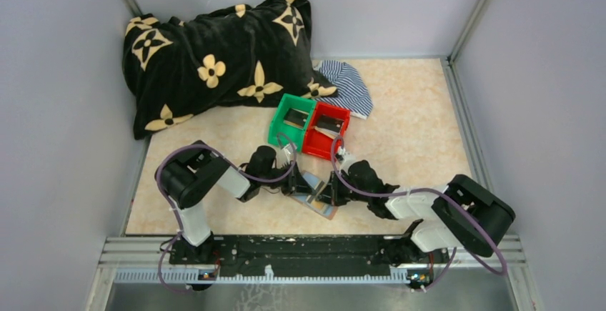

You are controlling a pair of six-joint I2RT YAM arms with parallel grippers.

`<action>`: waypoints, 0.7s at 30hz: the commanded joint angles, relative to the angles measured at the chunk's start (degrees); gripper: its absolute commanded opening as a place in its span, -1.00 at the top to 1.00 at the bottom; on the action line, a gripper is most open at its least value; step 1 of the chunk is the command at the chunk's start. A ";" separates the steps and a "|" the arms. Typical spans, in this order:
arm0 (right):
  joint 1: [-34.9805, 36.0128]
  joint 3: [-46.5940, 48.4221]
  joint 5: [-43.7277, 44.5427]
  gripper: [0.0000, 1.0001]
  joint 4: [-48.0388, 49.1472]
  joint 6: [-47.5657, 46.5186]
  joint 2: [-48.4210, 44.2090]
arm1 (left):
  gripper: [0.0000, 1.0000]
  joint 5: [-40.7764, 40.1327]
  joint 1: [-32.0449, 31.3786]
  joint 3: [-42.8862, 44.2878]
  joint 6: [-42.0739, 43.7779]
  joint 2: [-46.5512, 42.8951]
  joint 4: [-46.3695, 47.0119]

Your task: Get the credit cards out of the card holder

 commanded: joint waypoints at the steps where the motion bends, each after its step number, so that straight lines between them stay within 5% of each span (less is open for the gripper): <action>1: 0.56 0.16 -0.03 1.00 -4.05 -1.21 -0.37 | 0.73 1.75 0.86 0.22 1.05 0.97 2.03; 5: 0.56 0.05 0.36 1.00 -5.52 -1.49 -1.23 | 0.63 1.72 1.28 0.00 1.03 1.25 2.31; 21: 0.56 -1.50 2.63 1.00 -10.59 -1.19 -7.83 | 0.91 3.53 3.69 -0.85 0.51 1.04 4.22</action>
